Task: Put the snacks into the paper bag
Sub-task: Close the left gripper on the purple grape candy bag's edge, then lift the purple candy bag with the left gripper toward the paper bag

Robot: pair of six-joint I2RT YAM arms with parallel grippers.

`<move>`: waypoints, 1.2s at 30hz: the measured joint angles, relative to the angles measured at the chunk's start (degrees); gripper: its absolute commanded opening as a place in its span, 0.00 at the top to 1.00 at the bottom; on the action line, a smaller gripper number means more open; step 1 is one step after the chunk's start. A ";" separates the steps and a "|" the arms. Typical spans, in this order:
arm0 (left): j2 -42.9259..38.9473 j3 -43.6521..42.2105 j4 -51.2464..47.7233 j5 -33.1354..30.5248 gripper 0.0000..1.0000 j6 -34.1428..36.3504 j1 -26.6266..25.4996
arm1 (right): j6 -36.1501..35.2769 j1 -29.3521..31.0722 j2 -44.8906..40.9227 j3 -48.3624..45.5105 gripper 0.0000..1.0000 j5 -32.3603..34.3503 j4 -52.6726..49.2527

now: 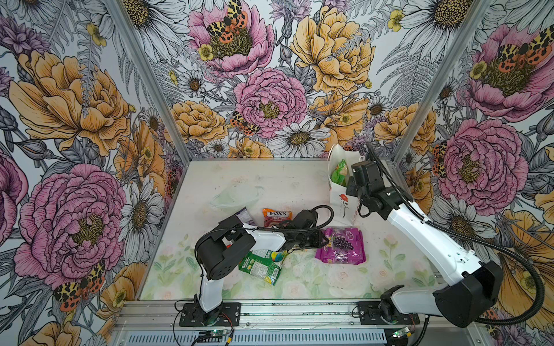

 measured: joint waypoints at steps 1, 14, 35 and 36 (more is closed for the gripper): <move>-0.33 -0.11 -0.17 -0.46 0.81 0.09 -0.04 | 0.00 0.02 -0.02 -0.04 1.00 0.00 0.00; -9.75 -4.09 -4.31 -9.88 1.00 2.08 -2.10 | 0.00 0.00 -0.50 -0.63 1.00 0.04 0.02; -26.75 -2.62 -18.64 -20.22 1.00 4.44 -1.31 | -1.79 0.00 -1.18 -0.94 1.00 -1.57 0.02; -27.19 -1.95 -19.93 -20.33 1.00 5.01 -0.83 | -2.29 0.00 -1.18 -0.94 1.00 -2.12 0.02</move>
